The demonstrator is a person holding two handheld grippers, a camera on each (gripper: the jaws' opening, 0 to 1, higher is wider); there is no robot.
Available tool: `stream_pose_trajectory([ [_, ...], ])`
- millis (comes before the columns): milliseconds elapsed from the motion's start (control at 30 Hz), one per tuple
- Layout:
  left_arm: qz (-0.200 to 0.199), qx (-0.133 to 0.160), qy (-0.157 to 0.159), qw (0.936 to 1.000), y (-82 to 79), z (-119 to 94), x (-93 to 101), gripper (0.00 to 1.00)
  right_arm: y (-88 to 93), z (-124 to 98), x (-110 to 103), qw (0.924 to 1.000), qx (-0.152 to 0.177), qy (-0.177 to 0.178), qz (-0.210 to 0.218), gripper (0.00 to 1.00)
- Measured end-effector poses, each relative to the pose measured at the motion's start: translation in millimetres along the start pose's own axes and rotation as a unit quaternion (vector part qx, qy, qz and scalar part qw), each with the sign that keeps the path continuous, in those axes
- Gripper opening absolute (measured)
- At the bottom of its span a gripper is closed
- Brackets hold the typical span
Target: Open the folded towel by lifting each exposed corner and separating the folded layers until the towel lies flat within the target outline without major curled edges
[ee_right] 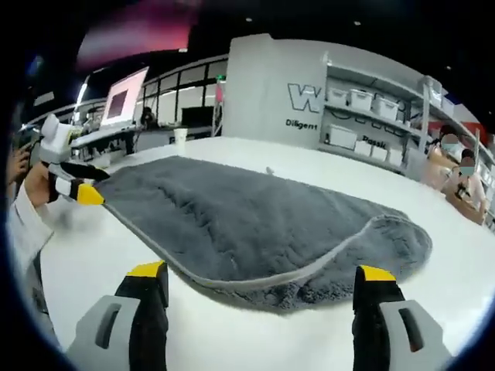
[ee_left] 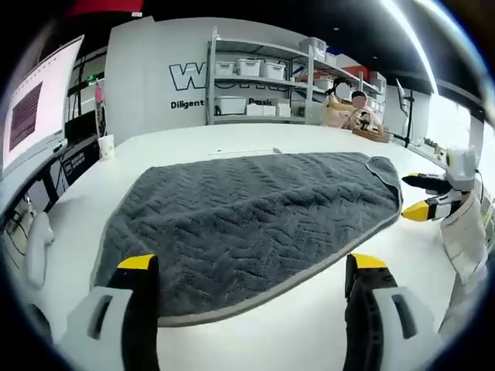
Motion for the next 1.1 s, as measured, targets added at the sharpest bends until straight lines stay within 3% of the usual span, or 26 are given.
stream_pose_trajectory([
  [133, -0.015, 0.013, 0.008, 0.9998, 3.1, -14, 1.9, 0.99, -8.2, 11, -30, 0.9967, 0.000, -0.062, -0.053, 0.99],
  [267, -0.013, 0.008, -0.006, 0.9999, 9.9, -25, -0.2, 0.99, -12.4, 18, -53, 0.9929, -0.007, -0.100, -0.063, 0.93],
  [400, -0.014, -0.001, -0.011, 0.9998, 18.6, -33, -0.3, 0.99, -17.1, 28, -78, 0.9864, -0.004, -0.145, -0.077, 0.80],
  [567, -0.024, 0.005, -0.009, 0.9997, 25.0, -41, 3.7, 0.99, -9.5, 39, -99, 0.9757, -0.032, -0.185, -0.112, 0.58],
  [633, -0.028, 0.007, -0.009, 0.9995, 26.1, -43, 4.8, 0.99, -6.1, 43, -106, 0.9720, -0.038, -0.201, -0.115, 0.45],
  [700, -0.029, 0.008, -0.008, 0.9995, 26.4, -43, 5.5, 0.99, -4.1, 45, -110, 0.9703, -0.041, -0.209, -0.114, 0.39],
  [733, -0.029, 0.008, -0.008, 0.9995, 26.2, -44, 6.1, 0.99, -2.3, 47, -117, 0.9663, -0.045, -0.230, -0.105, 0.36],
  [800, -0.029, 0.010, -0.006, 0.9995, 25.7, -44, 6.9, 0.99, -2.0, 49, -120, 0.9659, -0.045, -0.238, -0.091, 0.34],
  [967, -0.027, 0.015, -0.003, 0.9995, 23.8, -46, 7.9, 0.99, 3.1, 55, -124, 0.9615, -0.060, -0.238, -0.124, 0.18],
  [1100, -0.028, 0.018, -0.004, 0.9994, 22.1, -47, 6.1, 0.99, 6.7, 58, -125, 0.9611, -0.070, -0.243, -0.111, 0.17],
])
Point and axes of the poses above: the point that each gripper's makers call its tool centre point, and the gripper's own axes: z roughly forward along the fingers, x roughly to its right, y roughly out of its underside, the point moved 6 cm from there along -z, roughly backward along the fingers, and after that the axes turned 11 degrees about z, right-handed, at the moved point
